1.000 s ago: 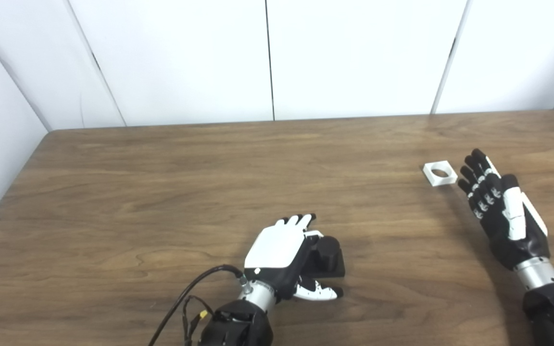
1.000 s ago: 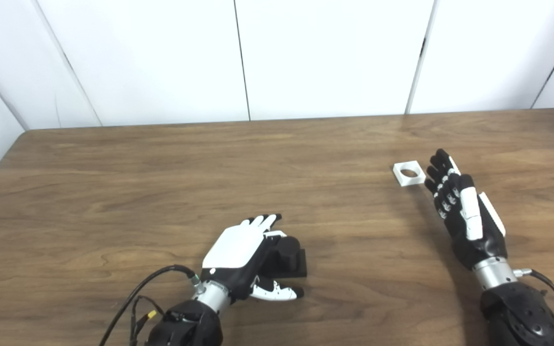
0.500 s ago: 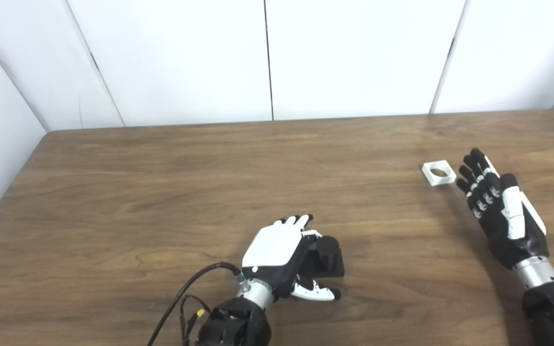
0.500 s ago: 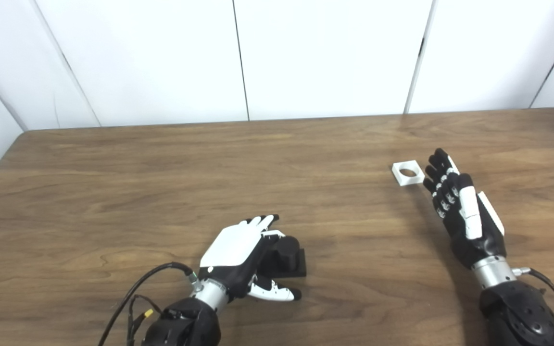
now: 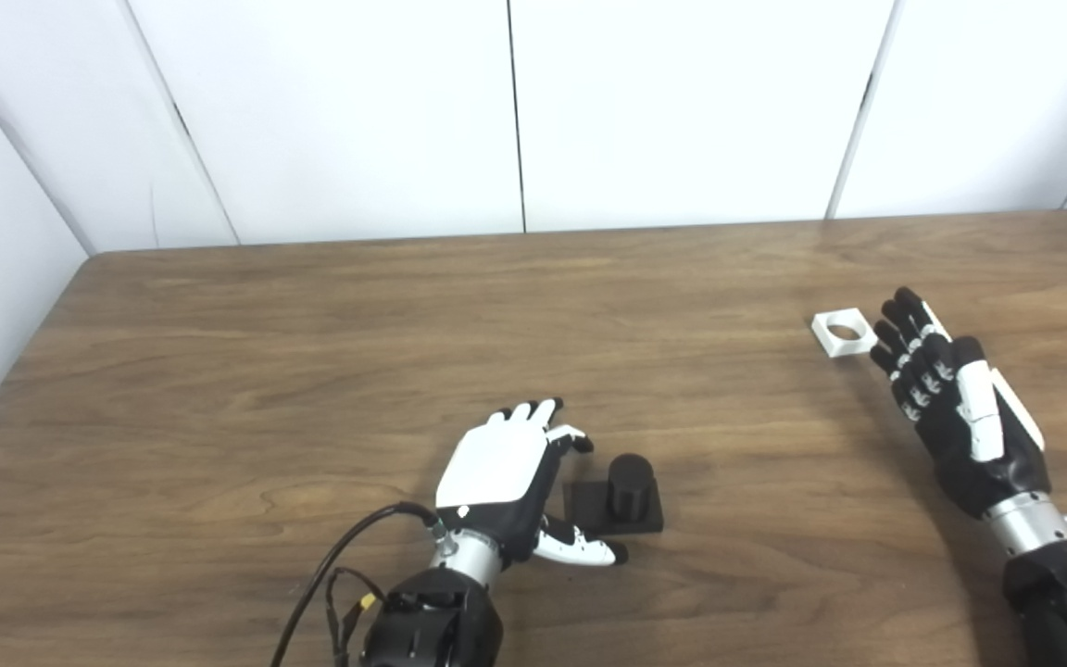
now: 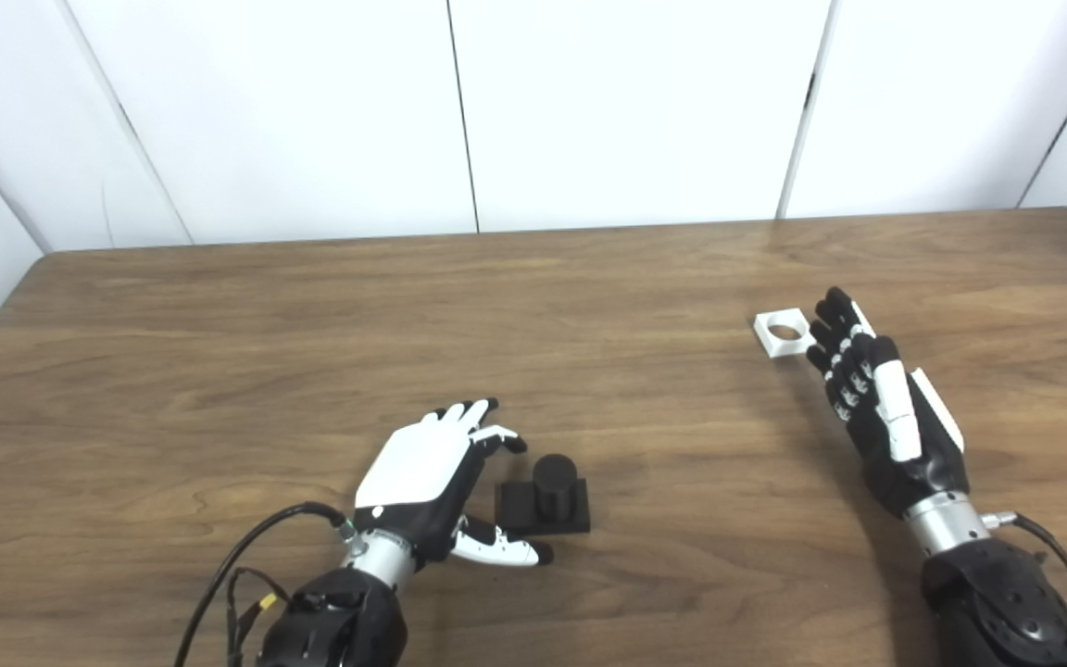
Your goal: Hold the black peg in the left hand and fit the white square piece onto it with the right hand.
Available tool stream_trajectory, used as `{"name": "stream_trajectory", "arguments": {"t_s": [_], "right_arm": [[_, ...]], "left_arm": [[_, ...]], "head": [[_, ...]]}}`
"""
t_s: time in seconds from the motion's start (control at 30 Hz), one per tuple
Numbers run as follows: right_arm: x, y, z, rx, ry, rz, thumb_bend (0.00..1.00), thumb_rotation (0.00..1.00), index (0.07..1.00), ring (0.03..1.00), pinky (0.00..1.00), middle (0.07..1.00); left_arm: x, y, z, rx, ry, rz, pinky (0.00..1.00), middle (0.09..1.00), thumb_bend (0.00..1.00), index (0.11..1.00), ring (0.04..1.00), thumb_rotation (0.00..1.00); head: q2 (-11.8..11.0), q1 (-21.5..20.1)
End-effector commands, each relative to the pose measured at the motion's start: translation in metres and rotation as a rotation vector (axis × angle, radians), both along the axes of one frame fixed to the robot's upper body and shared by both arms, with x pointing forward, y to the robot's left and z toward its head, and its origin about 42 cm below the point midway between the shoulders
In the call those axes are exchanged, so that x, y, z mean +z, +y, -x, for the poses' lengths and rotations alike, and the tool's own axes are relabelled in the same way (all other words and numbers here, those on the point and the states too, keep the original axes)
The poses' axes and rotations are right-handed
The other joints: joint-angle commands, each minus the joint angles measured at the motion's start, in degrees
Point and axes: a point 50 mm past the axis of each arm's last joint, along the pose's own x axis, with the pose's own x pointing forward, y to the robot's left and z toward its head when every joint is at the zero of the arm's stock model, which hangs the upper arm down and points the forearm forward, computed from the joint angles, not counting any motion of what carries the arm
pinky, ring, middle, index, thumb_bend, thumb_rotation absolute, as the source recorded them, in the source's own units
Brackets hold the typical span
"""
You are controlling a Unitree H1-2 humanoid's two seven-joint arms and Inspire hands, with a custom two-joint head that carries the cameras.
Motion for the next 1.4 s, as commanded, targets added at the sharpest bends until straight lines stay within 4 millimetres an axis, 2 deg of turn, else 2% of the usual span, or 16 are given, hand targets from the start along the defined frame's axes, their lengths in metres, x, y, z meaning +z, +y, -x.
{"name": "stream_trajectory", "arguments": {"t_s": [0.0,0.47,0.7,1.37], "right_arm": [[-0.0650,0.0058,0.0384,-0.015,0.211,-0.070,0.61,0.99,1.000,1.000,1.00,1.000],[-0.0618,0.0027,0.0401,-0.014,0.219,-0.076,0.60,1.00,1.000,1.000,1.00,1.000],[-0.0610,0.0033,0.0419,-0.015,0.226,-0.084,0.60,0.99,1.000,1.000,1.00,1.000],[-0.0629,0.0065,0.0444,-0.021,0.227,-0.104,0.61,0.99,1.000,1.000,1.00,1.000]], "left_arm": [[0.0147,0.0051,-0.0031,0.037,-0.071,-0.008,1.00,1.000,0.86,0.774,1.000,0.34],[0.0092,0.0045,-0.0007,0.024,-0.044,-0.020,1.00,1.000,0.86,0.720,1.000,0.35],[0.0078,0.0043,-0.0009,-0.001,0.006,-0.008,1.00,0.981,0.86,0.663,1.000,0.30],[0.0049,0.0014,-0.0033,-0.074,0.046,-0.012,1.00,0.989,0.86,0.665,1.000,0.26]], "head": [[0.0,0.0],[0.9,0.0],[1.2,0.2],[1.6,0.0]]}}
